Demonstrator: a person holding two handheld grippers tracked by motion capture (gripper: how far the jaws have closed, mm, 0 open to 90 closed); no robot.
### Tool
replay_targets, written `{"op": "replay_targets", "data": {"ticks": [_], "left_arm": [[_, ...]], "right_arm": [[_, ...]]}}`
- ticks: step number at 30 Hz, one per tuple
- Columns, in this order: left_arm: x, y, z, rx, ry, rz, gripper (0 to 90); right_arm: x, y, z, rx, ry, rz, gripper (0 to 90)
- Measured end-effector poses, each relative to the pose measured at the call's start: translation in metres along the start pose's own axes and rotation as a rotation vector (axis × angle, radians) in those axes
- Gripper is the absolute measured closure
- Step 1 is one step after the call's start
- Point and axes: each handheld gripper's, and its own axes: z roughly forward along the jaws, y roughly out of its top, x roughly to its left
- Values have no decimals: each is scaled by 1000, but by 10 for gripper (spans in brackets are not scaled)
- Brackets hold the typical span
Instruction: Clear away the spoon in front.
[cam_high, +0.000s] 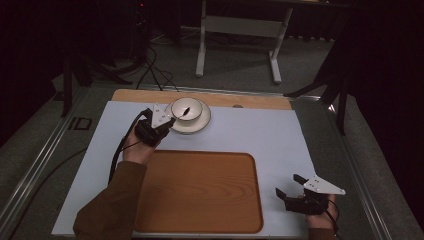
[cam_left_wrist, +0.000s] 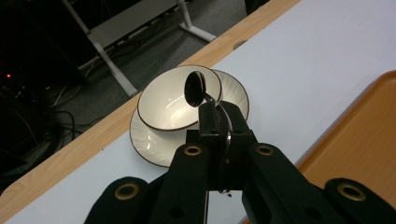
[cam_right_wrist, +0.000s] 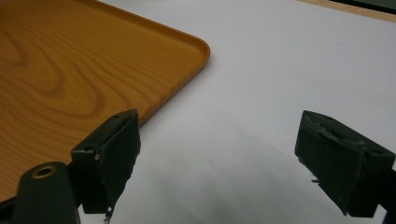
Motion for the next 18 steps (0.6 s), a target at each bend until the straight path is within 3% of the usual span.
{"op": "replay_targets", "data": {"ticks": [18], "left_arm": [[-6, -20, -20, 4, 20, 12, 893]], "right_arm": [[0, 0, 0, 0, 1, 0, 141]]}}
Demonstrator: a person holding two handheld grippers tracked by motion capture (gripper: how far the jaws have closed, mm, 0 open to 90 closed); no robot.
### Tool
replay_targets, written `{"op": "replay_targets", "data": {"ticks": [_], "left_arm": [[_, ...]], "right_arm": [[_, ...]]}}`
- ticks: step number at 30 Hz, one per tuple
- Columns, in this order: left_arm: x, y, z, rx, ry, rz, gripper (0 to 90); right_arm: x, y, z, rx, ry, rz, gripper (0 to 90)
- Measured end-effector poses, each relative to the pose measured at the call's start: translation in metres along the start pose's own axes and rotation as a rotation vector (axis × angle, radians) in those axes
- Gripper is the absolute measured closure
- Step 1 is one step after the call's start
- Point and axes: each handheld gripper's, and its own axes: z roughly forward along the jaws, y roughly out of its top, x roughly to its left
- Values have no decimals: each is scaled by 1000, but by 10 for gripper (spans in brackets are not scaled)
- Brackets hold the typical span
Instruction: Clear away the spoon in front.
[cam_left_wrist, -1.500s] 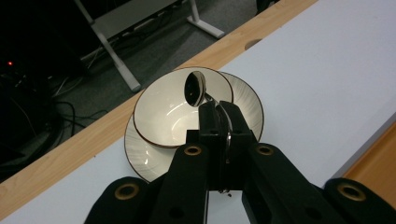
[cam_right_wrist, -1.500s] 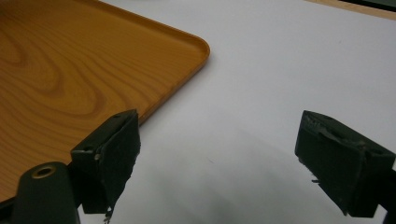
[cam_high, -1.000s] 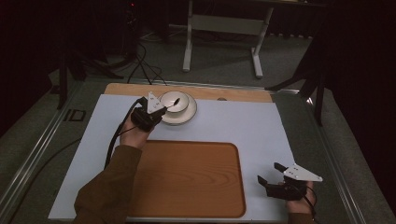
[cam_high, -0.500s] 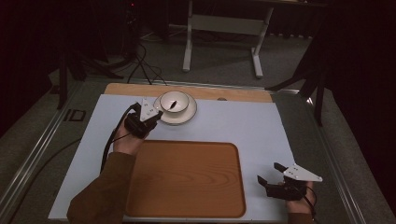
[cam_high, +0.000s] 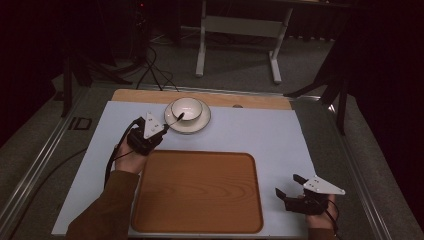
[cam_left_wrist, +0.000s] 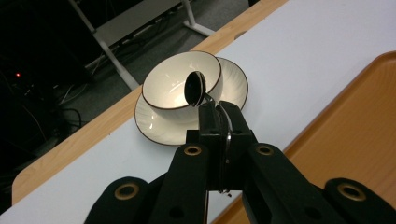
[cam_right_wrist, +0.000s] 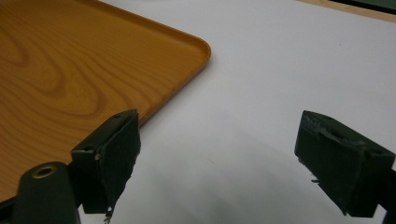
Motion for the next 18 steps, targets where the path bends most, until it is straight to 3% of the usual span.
{"op": "replay_targets", "data": {"ticks": [18], "left_arm": [[-6, -23, -15, -6, 8, -35, 892]], "right_arm": [[0, 0, 0, -1, 1, -1, 141]]}}
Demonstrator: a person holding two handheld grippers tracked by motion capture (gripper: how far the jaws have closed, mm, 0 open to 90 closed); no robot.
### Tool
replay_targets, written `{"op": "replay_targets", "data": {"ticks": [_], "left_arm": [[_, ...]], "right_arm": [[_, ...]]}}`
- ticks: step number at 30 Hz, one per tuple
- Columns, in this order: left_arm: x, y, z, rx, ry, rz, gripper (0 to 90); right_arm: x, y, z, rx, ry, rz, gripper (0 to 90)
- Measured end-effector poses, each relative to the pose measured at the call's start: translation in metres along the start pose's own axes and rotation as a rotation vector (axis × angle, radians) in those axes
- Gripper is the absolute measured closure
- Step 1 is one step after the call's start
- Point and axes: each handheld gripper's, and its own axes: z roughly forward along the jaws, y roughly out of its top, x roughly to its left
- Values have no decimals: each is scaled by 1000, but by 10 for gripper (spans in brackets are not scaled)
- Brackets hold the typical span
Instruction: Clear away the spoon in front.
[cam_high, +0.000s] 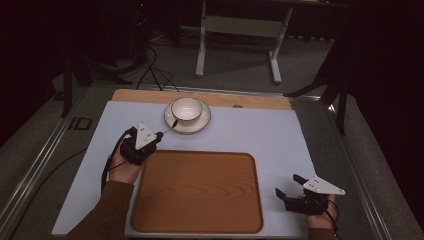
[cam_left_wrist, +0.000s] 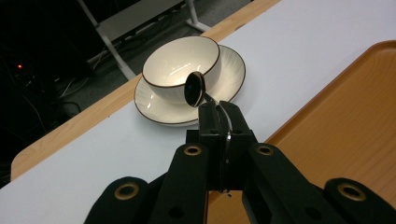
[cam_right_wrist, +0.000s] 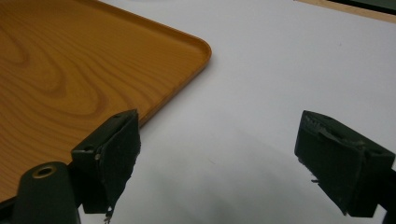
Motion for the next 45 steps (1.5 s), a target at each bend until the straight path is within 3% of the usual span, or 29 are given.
{"op": "replay_targets", "data": {"ticks": [45], "left_arm": [[-7, -42, -23, 20, 28, -45, 893]], "right_arm": [[0, 0, 0, 0, 1, -1, 142]]}}
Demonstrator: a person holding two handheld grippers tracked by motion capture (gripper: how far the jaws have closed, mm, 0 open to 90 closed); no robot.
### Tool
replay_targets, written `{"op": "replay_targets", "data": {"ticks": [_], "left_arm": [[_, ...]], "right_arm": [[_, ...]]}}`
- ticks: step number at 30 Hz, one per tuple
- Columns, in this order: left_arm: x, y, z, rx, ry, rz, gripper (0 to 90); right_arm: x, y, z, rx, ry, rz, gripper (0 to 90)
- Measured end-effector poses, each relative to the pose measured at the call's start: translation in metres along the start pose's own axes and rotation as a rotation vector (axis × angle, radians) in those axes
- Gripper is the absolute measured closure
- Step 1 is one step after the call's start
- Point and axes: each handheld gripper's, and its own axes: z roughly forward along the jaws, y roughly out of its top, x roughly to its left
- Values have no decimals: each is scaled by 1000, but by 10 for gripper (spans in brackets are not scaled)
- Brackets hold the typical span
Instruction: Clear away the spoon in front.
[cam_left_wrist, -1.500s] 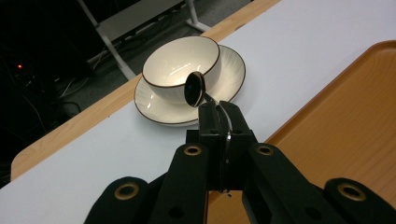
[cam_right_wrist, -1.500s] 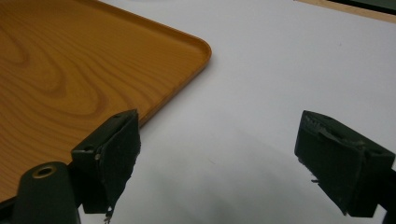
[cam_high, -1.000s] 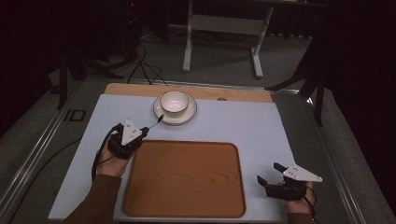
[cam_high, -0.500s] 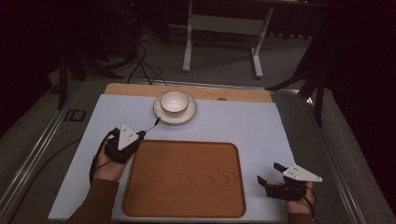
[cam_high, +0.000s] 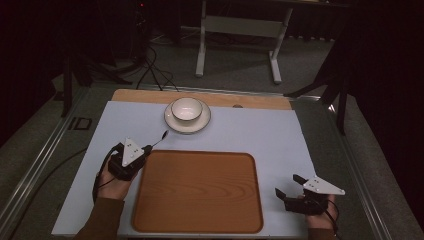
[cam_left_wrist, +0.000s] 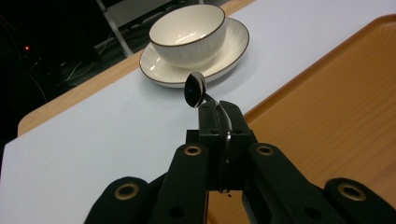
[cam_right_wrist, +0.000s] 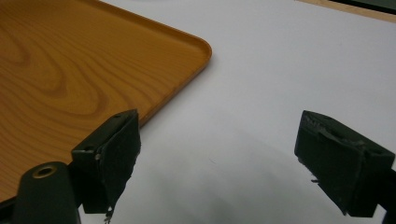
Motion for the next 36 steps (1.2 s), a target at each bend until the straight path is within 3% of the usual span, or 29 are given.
{"op": "replay_targets", "data": {"ticks": [27, 36], "left_arm": [[-8, -24, -15, 11, 25, -12, 892], [-16, -27, -19, 25, 34, 21, 892]], "right_arm": [[0, 0, 0, -1, -4, 0, 142], [-1, 0, 0, -1, -3, 0, 142]]}}
